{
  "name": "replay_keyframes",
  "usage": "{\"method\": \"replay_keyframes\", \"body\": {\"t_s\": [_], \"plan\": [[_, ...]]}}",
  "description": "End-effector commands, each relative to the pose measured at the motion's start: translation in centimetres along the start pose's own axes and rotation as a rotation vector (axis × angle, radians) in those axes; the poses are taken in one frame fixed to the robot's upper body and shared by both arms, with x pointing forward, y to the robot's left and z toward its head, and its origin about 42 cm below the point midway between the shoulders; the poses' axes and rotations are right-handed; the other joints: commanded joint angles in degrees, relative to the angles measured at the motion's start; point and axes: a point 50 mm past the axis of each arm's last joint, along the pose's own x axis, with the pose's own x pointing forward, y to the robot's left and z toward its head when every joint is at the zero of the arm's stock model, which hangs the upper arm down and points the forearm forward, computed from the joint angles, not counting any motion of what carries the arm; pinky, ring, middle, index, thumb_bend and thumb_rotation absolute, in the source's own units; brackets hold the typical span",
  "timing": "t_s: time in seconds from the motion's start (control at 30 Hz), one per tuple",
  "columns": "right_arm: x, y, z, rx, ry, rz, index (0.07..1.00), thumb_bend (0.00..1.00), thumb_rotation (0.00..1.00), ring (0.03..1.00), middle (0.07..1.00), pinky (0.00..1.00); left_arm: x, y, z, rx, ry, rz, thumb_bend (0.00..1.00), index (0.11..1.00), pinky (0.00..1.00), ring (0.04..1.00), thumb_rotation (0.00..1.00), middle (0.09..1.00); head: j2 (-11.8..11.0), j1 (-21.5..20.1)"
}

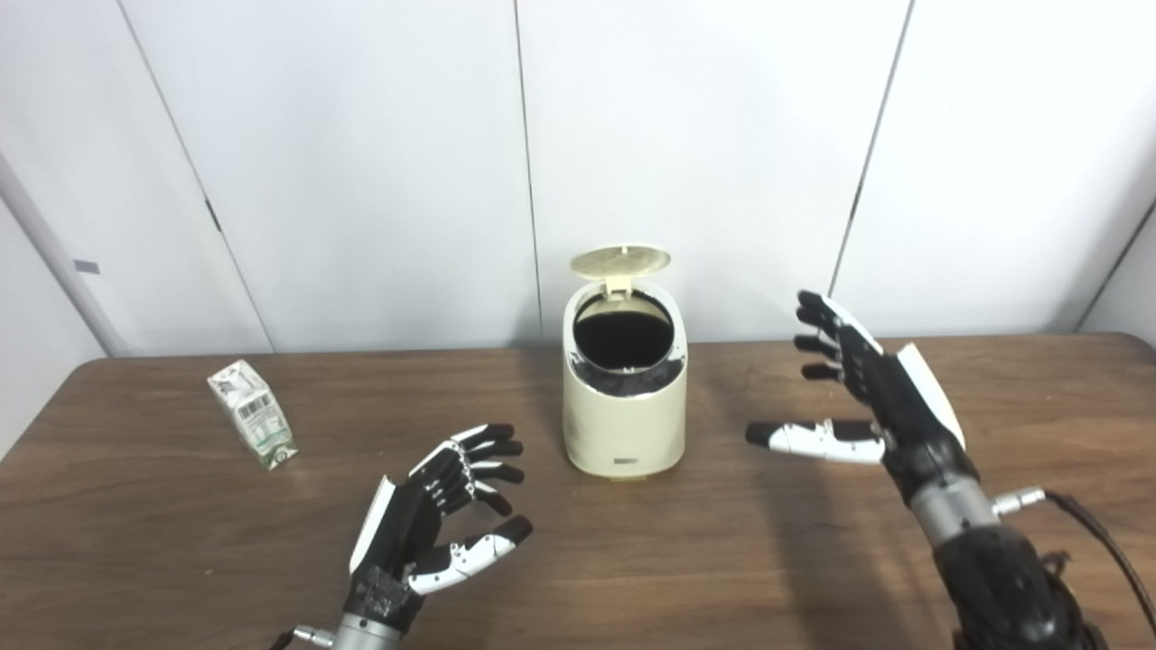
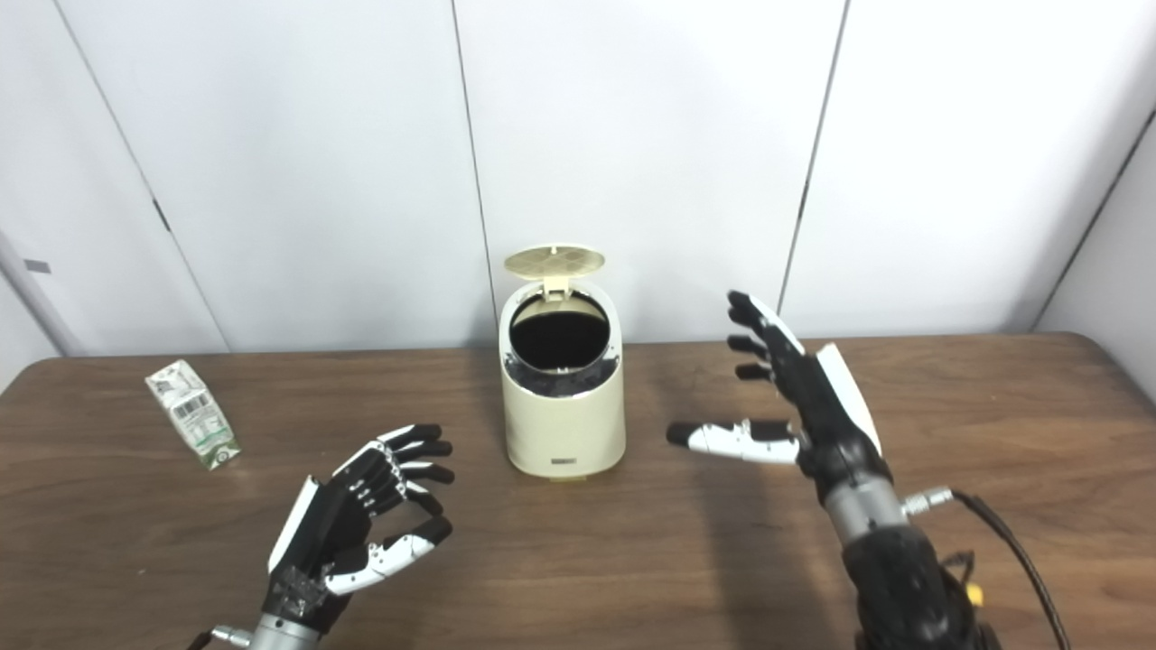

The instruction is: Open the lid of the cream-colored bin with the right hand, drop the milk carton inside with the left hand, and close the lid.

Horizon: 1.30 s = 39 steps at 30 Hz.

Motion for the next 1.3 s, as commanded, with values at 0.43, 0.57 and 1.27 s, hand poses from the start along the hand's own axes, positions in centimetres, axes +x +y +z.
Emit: {"method": "replay_keyframes", "body": {"t_s": [0.43, 0.57, 1.27], "plan": [[-2.0, -1.4, -2.6, 0.014, -0.091, -0.029, 0.936, 0.79, 0.23, 0.863, 0.943, 0.78, 1.3, 1.8, 4.9, 0.217, -0.176, 0.11, 0.72, 0.78, 0.59, 0.703, 0.2, 0.749, -3.94, 11.38], [-2.2, -1.6, -2.7, 0.042, -0.065, -0.028, 0.935, 0.8, 0.21, 0.861, 0.937, 0.79, 2.0, 4.4, 7.5, 0.358, -0.234, 0.15, 0.75, 0.767, 0.58, 0.705, 0.19, 0.747, -5.85, 15.06], [-1.4, -2.5, -2.6, 0.017, -0.073, 0.015, 0.798, 0.99, 0.48, 0.632, 0.797, 0.42, 8.0, 20.4, 16.6, 0.899, -0.277, 0.359, 0.89, 0.793, 0.53, 0.73, 0.16, 0.796, -10.25, 23.7]]}}
